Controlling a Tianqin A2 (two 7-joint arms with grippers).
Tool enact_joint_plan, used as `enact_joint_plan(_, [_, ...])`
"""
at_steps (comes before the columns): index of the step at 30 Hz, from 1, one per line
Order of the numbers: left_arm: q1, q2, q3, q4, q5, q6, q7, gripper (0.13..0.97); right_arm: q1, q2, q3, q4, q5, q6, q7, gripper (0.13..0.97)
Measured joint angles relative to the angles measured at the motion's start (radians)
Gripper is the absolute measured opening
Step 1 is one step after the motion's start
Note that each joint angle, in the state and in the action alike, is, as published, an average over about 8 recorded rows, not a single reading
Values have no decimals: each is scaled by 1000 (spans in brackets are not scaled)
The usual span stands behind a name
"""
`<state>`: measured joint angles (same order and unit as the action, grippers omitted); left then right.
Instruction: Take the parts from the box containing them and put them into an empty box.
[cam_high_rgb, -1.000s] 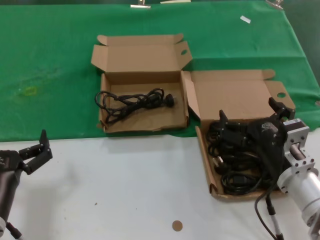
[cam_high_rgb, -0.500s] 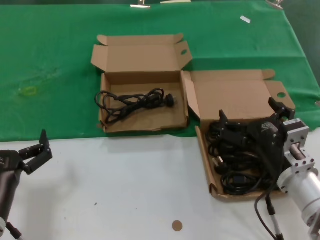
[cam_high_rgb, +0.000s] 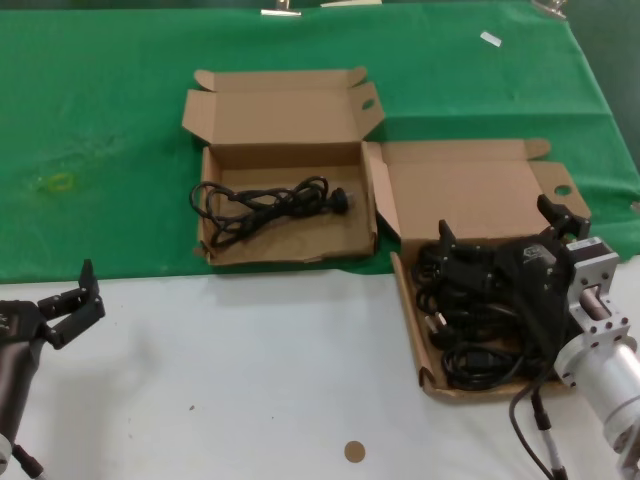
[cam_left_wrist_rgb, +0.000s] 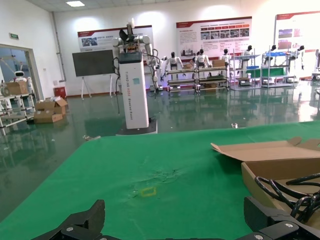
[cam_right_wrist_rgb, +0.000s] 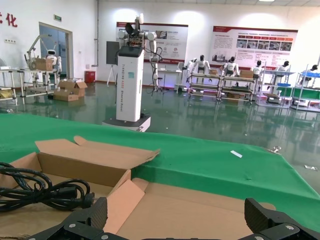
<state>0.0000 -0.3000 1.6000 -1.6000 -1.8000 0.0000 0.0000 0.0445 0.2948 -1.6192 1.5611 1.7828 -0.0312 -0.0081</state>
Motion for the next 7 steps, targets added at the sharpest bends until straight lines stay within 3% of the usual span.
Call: enact_joint_plan(7, [0, 0, 0, 0, 0, 0, 0, 966, 0, 0, 0, 0, 0, 0, 0, 966])
